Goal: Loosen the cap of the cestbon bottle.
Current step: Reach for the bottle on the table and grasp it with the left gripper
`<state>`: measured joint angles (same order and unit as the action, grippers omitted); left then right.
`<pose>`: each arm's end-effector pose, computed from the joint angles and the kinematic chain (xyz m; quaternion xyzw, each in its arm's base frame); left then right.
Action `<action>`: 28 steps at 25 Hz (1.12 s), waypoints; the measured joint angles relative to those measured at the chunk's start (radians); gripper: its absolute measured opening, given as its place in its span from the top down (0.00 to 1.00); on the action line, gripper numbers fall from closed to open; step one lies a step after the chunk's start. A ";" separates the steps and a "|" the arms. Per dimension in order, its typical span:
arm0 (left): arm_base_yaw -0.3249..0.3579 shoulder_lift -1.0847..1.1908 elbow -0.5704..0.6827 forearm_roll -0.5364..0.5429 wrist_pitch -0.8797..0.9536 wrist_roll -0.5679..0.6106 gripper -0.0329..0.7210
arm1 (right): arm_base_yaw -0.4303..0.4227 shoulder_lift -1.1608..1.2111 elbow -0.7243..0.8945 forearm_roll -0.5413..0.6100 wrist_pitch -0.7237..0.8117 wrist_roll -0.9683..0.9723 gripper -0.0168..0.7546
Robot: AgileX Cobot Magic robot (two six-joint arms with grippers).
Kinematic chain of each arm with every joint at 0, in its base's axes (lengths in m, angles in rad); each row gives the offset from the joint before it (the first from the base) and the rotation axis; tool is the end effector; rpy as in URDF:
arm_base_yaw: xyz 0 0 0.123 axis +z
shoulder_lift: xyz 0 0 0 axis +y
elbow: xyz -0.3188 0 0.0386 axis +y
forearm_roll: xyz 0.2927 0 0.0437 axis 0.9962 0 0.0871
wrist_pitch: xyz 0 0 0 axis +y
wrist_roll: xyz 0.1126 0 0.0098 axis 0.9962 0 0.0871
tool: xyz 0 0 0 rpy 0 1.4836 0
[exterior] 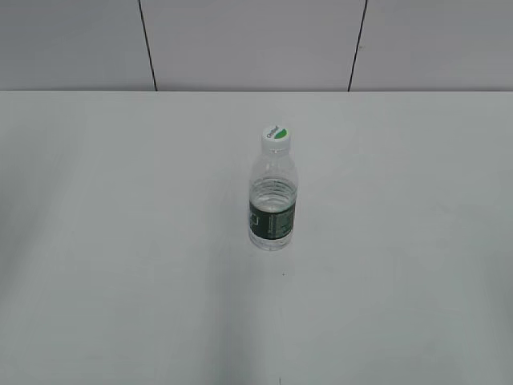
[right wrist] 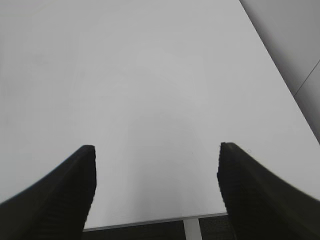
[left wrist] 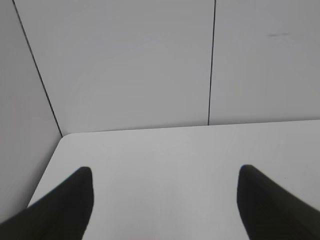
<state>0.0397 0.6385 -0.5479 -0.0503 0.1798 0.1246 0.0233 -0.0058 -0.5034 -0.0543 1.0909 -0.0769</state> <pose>0.1735 0.0059 0.3404 0.0165 0.7686 0.0332 0.6387 0.0148 -0.0051 0.2870 -0.0414 0.8573 -0.0408 0.5114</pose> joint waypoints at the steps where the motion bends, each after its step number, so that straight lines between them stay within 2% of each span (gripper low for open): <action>1: 0.000 0.042 0.000 0.000 -0.035 0.000 0.26 | 0.000 0.000 0.000 0.000 0.000 0.000 0.22; 16: -0.001 0.579 0.000 -0.007 -0.451 0.000 0.26 | 0.000 0.000 0.000 0.000 0.000 0.000 0.22; 20: -0.001 0.709 0.000 0.003 -0.584 -0.054 0.26 | 0.000 0.000 0.000 0.000 0.000 0.000 0.22; 23: -0.001 0.802 -0.001 0.105 -0.675 -0.113 0.26 | 0.000 0.000 0.000 0.000 0.000 0.000 0.22; 25: -0.001 0.861 -0.001 0.232 -0.734 -0.186 0.26 | 0.000 0.000 0.000 0.000 0.000 0.000 0.22; 28: -0.001 0.957 -0.001 0.453 -0.888 -0.367 0.26 | 0.000 0.000 0.000 0.000 0.000 0.000 0.22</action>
<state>0.0388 1.5956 -0.5488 0.4030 -0.7083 -0.2428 0.0233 -0.0058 -0.5034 -0.0543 1.0909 -0.0769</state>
